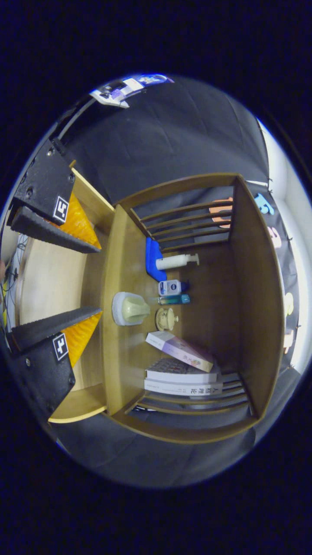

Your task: Pull open the drawer, take out the items inside it, and place them on the countertop above the cabinet.

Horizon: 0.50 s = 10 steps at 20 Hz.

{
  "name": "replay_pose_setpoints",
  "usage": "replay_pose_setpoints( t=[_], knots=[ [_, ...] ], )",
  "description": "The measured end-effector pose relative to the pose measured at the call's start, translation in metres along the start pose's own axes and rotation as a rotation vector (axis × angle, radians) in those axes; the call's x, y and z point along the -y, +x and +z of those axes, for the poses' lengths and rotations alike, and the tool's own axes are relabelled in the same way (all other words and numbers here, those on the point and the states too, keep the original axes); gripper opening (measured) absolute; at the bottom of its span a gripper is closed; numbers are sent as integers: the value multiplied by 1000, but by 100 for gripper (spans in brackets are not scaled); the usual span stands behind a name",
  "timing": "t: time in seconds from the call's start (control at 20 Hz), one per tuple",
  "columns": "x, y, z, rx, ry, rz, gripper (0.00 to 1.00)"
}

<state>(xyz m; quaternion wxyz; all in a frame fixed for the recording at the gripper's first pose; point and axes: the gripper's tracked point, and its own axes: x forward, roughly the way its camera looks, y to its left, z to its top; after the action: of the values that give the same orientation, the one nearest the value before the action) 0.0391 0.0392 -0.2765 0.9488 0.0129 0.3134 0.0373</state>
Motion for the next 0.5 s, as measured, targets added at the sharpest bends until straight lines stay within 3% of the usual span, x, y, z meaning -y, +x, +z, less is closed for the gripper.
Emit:
replay_pose_setpoints(
  t=[0.15,0.2,0.3,0.5],
  knots=[
    [0,-19,-27,38,-17,-32,80],
    [-2,-22,-39,39,-27,-36,88],
    [-5,-30,-56,40,-40,-45,93],
    [-15,-49,-90,59,-56,-66,93]
  ],
)
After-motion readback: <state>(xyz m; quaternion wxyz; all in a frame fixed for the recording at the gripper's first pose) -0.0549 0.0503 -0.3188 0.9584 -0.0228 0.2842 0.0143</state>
